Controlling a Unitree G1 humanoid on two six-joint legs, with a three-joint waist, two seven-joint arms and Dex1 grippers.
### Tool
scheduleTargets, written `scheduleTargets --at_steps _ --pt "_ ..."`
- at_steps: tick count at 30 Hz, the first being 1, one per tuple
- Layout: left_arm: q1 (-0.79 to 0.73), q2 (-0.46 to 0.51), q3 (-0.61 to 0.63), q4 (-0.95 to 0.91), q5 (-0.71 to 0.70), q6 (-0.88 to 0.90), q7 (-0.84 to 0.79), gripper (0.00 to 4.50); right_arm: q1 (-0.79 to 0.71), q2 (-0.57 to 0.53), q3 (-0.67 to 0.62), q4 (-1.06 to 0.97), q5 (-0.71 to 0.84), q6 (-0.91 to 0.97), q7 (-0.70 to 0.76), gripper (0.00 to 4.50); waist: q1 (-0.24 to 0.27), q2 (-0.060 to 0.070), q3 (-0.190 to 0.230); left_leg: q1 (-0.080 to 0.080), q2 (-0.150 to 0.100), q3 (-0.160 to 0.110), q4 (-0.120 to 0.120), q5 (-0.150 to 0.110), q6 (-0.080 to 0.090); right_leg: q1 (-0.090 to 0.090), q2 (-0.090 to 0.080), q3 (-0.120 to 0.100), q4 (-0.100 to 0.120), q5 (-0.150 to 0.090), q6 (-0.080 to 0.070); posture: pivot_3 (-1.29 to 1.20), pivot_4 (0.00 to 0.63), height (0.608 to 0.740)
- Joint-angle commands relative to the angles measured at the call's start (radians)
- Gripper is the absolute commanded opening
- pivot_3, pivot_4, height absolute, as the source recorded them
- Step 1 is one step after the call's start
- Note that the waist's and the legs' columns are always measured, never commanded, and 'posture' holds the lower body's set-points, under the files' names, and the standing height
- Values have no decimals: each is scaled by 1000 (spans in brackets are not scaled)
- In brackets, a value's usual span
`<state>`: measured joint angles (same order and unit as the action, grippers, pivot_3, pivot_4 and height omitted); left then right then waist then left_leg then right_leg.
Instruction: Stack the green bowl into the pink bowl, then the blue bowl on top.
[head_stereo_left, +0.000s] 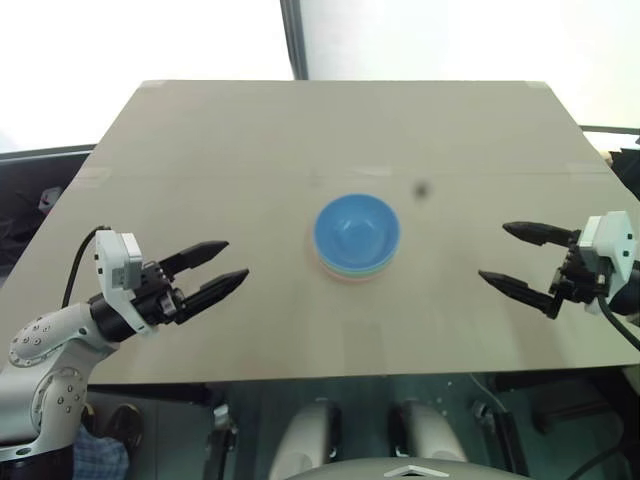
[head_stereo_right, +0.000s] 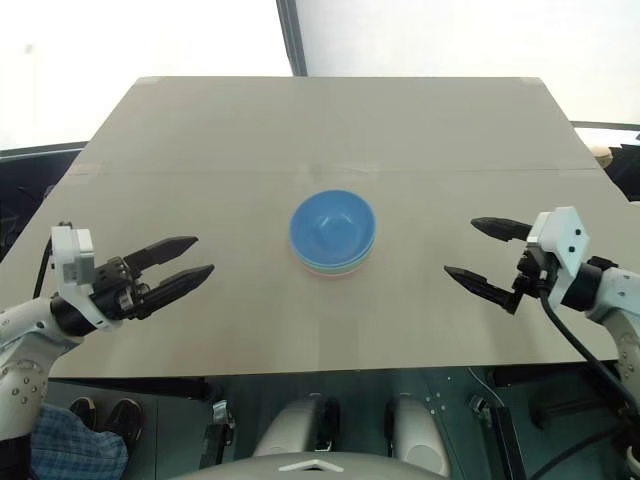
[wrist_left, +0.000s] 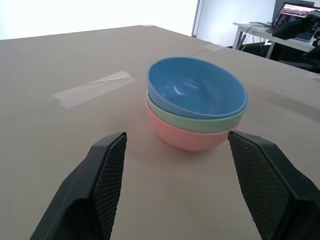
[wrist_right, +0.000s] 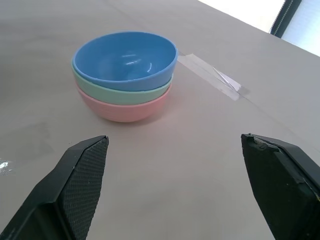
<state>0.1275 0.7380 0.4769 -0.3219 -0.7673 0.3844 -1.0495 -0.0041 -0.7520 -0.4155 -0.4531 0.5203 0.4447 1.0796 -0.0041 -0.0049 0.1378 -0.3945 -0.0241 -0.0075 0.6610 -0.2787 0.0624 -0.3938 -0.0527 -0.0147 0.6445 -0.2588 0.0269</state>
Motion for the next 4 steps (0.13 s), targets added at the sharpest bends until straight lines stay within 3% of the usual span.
scheduleTargets --at_steps 1,4 --pt "-26 14 30 -4 -6 -30 -12 3425 4 -19 -45 -4 38 -39 3 4457 2 0 0 0 0 0 0 0 0 0 0 0 0 0 0 0 150 740" --pt "-35 13 28 2 3 -48 -21 3425 -3 -23 -44 5 45 -50 -10 4457 3 0 0 0 0 0 0 0 0 0 0 0 0 0 0 0 150 740"
